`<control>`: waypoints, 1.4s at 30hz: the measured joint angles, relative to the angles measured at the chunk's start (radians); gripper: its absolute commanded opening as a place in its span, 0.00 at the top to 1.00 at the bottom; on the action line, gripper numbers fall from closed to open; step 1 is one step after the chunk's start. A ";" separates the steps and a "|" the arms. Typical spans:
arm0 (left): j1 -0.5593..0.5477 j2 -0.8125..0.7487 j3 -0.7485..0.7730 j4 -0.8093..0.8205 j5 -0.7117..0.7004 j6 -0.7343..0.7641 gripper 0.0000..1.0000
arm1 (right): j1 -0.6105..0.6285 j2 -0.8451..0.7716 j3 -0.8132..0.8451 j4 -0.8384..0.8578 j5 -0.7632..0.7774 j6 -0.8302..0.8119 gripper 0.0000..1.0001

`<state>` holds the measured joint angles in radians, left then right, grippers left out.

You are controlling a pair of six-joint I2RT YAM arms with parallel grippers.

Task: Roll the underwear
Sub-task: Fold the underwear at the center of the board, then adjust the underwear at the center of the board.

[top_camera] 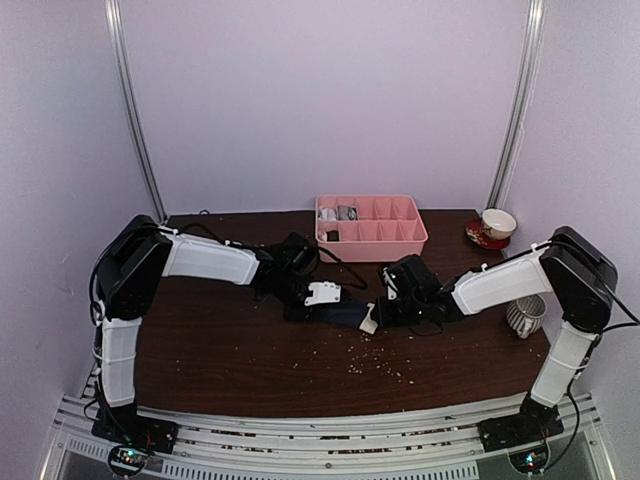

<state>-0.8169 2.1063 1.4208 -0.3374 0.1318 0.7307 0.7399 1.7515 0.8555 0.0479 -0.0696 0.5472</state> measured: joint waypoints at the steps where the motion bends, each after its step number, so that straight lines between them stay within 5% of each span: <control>1: 0.000 0.004 0.007 0.000 -0.003 0.000 0.95 | 0.000 0.000 0.005 -0.008 0.007 -0.005 0.68; 10: 0.007 0.014 0.029 -0.013 0.002 -0.006 0.81 | -0.001 -0.076 0.032 -0.064 0.053 -0.066 0.62; 16: 0.019 -0.003 0.031 -0.034 0.011 -0.015 0.66 | 0.000 -0.228 0.020 -0.047 0.053 -0.081 0.72; 22: 0.024 -0.030 0.059 -0.047 0.052 -0.015 0.79 | 0.000 -0.233 -0.020 -0.005 -0.010 -0.100 0.92; 33: 0.024 0.013 0.175 -0.086 0.114 -0.008 0.90 | 0.000 -0.029 0.000 0.018 -0.114 -0.100 0.95; 42: 0.028 0.089 0.172 -0.083 0.010 0.005 0.92 | -0.020 0.062 0.097 0.006 -0.097 -0.108 0.94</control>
<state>-0.7887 2.1956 1.5932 -0.4202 0.1417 0.7353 0.7200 1.8137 0.9520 0.0536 -0.1669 0.4397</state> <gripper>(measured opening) 0.085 0.055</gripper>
